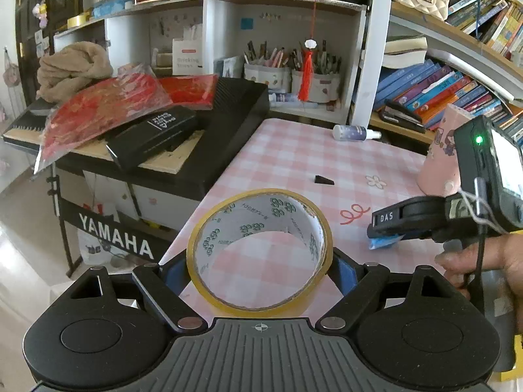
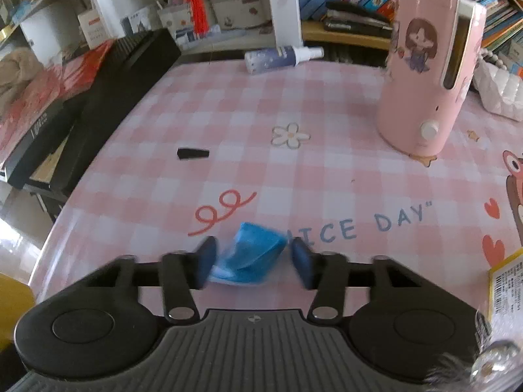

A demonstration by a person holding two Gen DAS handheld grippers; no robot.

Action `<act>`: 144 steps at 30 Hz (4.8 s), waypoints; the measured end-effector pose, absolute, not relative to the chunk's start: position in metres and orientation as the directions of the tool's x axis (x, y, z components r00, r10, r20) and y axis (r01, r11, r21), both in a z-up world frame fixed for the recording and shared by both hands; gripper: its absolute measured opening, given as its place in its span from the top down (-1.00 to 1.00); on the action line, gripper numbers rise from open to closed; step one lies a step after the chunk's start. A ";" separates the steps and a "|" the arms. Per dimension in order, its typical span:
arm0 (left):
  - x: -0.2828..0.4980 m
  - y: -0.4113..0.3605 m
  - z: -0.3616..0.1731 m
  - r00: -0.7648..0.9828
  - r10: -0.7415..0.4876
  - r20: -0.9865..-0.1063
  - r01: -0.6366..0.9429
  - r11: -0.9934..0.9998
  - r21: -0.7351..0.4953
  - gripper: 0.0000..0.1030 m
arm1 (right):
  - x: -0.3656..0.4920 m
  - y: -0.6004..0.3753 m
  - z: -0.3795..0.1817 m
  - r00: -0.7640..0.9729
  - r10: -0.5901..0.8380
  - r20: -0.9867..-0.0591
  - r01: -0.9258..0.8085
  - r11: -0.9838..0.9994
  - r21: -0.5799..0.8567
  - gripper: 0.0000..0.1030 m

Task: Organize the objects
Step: 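Grasp the yellow tape roll with the left tool while the right tool grasps the blue item, then carry the tape roll and blue item over the yellow box with both tools, then open the left tool to drop the tape roll while the right tool releases the blue item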

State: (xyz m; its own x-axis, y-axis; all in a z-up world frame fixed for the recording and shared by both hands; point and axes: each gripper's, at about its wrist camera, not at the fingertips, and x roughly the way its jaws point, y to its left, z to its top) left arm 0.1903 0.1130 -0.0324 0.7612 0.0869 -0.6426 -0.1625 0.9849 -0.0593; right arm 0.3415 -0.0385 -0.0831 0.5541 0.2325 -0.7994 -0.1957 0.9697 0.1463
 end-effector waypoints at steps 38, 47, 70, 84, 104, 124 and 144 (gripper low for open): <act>0.053 0.107 -0.001 0.813 -0.138 -0.566 0.103 0.990 -0.094 -0.68 | 0.107 -0.088 0.004 0.742 0.241 -0.625 -0.265 0.963 0.057 0.48; 0.010 0.105 -0.001 0.800 -0.167 -0.577 0.142 0.986 -0.090 -0.68 | 0.053 -0.089 0.000 0.735 0.222 -0.641 -0.238 0.969 0.063 0.48; -0.052 0.050 -0.011 0.706 -0.381 -0.597 0.417 0.905 -0.084 -0.68 | -0.066 -0.150 -0.020 0.734 0.042 -0.678 0.041 0.994 0.106 0.48; -0.041 -0.006 -0.013 0.626 -0.513 -0.588 0.582 0.809 -0.086 -0.68 | -0.094 -0.203 -0.019 0.720 -0.105 -0.686 0.233 0.968 0.097 0.48; 0.003 -0.078 0.000 0.628 -0.555 -0.546 0.631 0.773 -0.060 -0.68 | -0.055 -0.275 -0.012 0.711 -0.148 -0.687 0.294 0.950 0.100 0.48; 0.091 -0.174 0.019 0.726 -0.497 -0.476 0.575 0.818 0.023 -0.68 | 0.080 -0.345 0.032 0.841 -0.091 -0.533 0.132 0.990 0.040 0.48; 0.134 -0.210 -0.020 0.696 -0.364 -0.619 0.514 0.855 0.076 -0.69 | 0.193 -0.350 -0.014 0.660 0.099 -0.745 -0.163 0.987 -0.013 0.48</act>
State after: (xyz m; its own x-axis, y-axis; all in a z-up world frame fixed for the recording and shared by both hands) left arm 0.1337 -0.2101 -0.0200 0.6964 -0.3636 -0.6186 0.5138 0.8545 0.0761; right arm 0.1926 -0.3504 -0.0140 0.6597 0.0990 -0.7450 -0.1631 0.9865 -0.0133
